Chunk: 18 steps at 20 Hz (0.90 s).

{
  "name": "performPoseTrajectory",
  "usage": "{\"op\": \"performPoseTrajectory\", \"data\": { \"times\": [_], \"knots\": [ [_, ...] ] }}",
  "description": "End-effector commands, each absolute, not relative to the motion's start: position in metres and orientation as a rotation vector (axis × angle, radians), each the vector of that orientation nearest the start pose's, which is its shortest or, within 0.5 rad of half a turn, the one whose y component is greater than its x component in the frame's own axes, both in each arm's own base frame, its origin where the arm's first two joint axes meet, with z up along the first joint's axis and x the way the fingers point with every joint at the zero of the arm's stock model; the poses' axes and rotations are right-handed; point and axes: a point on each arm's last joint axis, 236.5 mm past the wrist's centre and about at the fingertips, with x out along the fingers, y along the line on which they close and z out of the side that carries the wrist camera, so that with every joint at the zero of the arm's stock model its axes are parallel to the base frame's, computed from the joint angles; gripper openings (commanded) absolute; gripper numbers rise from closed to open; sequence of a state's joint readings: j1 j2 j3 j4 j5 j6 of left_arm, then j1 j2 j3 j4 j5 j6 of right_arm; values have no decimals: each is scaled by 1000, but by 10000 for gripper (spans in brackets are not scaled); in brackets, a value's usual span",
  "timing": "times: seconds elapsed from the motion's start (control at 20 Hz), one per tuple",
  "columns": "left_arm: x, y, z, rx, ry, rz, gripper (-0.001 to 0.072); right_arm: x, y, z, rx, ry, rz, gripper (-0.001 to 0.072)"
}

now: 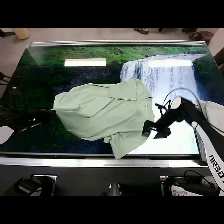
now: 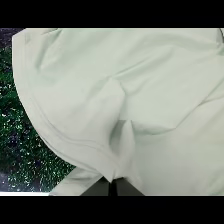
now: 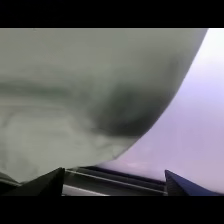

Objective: Fold the shirts.

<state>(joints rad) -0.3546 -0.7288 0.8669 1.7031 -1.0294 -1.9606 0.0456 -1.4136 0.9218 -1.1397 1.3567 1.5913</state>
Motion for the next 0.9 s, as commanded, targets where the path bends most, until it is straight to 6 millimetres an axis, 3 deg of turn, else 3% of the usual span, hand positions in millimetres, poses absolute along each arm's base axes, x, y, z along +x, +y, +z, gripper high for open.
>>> {"op": "performPoseTrajectory", "data": {
  "times": [0.0, 0.15, 0.2, 0.3, 0.35, 0.45, 0.5, 0.55, 0.6, 0.65, 0.7, 0.75, 0.8, 0.85],
  "knots": [
    [306, -85, 101, -90, 888, -87, 26, 247, 130, -110, 605, 1778, 200, 671],
    [305, -85, 103, -93, 882, -89, 26, 273, 149, -108, 754, 1663, 197, 652],
    [305, -85, 107, -95, 873, -90, 26, 283, 157, -105, 792, 1623, 201, 539],
    [308, -86, 121, -104, 841, -97, 26, 297, 171, -96, 851, 1571, 218, 27],
    [308, -86, 135, -110, 820, -100, 26, 307, 174, -81, 849, 1545, 261, 27],
    [308, -84, 181, -49, 751, -135, 26, 343, 168, -13, 724, 1385, 422, 26],
    [308, -80, 212, -19, 695, -142, 26, 366, 156, 38, 648, 1253, 459, 26],
    [305, -72, 255, -7, 615, -131, 26, 389, 136, 111, 559, 1062, 469, 26],
    [300, -65, 302, -21, 517, -123, 26, 399, 116, 192, 475, 852, 456, 26],
    [289, -58, 357, -52, 388, -128, 26, 393, 91, 286, 372, 601, 414, 27],
    [272, -52, 412, -83, 257, -139, 26, 367, 67, 378, 253, 343, 341, 27],
    [252, -44, 455, -109, 144, -146, 26, 329, 49, 454, 146, 115, 262, 27],
    [231, -36, 492, -136, 42, -156, 26, 278, 35, 518, 60, -97, 181, 27],
    [215, -30, 513, -153, -22, -161, 26, 232, 27, 560, 18, -259, 123, 27]
  ]
}}
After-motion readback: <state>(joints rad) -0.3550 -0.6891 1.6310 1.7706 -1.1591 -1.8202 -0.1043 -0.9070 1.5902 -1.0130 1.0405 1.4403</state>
